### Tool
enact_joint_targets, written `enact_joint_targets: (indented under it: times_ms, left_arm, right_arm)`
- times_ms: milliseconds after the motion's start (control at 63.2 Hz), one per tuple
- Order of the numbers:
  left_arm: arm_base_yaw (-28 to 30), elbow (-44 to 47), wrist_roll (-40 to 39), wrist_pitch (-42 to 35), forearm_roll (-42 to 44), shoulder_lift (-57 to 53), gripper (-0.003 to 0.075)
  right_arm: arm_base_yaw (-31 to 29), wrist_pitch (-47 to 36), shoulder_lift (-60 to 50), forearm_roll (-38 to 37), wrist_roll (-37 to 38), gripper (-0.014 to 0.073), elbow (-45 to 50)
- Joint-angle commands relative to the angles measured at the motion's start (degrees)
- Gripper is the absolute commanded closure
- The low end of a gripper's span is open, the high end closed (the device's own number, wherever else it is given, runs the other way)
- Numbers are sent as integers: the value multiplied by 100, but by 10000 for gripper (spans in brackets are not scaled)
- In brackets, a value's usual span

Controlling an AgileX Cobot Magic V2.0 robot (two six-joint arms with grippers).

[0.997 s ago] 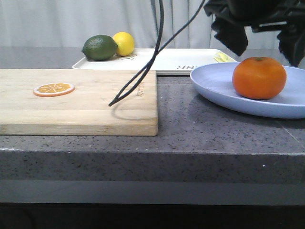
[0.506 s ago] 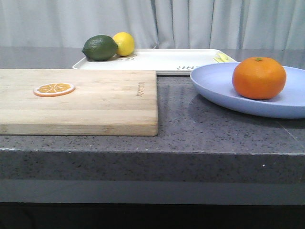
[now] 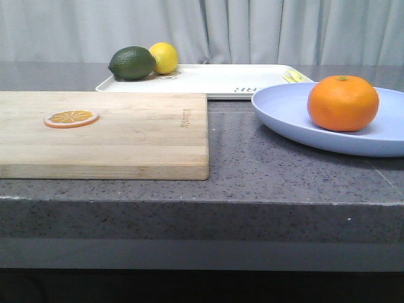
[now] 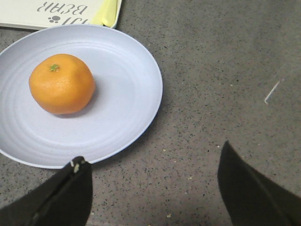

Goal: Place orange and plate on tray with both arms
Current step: 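Raise the open left gripper away from the plate, then move the right gripper to the plate rim and pinch the rim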

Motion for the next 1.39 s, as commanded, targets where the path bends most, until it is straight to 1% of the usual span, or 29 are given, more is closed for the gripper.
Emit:
enact_joint_targets:
  times_ms: [0, 142, 206, 301, 396, 522, 617, 760, 965, 1092, 1155, 1219, 1266, 1377]
  left_arm:
    - [355, 589, 0, -699, -245, -700, 113]
    - [910, 1791, 170, -900, -513, -1616, 113]
    - [1035, 2302, 199, -886, -630, -1980, 113]
    - [1088, 3009, 199, -899, -731, -2526, 113]
    - [1088, 3708, 199, -1004, -807, -3115, 113]
    - [1088, 4278, 199, -1133, -807, -3722, 113]
    - [1088, 4447, 199, -1233, -807, -3993, 113]
    - [1088, 4447, 199, -1280, -797, -4073, 113]
    - [1088, 4447, 199, -1335, -797, -4073, 113]
    - [1088, 4447, 199, -1335, -797, -4073, 113]
    - [1088, 4447, 199, -1344, -797, -4073, 113]
    - [1088, 4447, 199, -1344, -797, -4073, 113]
    - [1088, 4447, 199, -1344, -797, -4073, 113]
    - [1088, 4447, 199, -1344, -797, -4073, 113]
  right_arm:
    - [-24, -414, 39, -4, -40, 29, -144]
    - [-24, -363, 39, -4, -40, 29, -144]
    - [-24, -293, 39, -4, -40, 29, -144]
    - [-24, -150, 39, -4, -40, 29, -144]
    - [-24, 179, 39, -4, -40, 29, -144]
    - [-24, 531, 39, -4, -40, 29, -144]
    - [-24, 564, 150, -4, -40, 29, -164]
    - [-30, 674, 610, -4, -25, 29, -444]
    - [-69, 1505, 1750, -67, -25, 32, -1484]
    - [-584, 1738, 2411, -101, -25, 32, -2024]
    - [-1025, 1791, 2651, 76, -36, 32, -2113]
    - [-1421, 1834, 2893, 491, -172, 32, -2113]
    - [-1756, 1909, 3087, 994, -429, 32, -2086]
    - [-2150, 2045, 3475, 2192, -1103, 32, -2006]
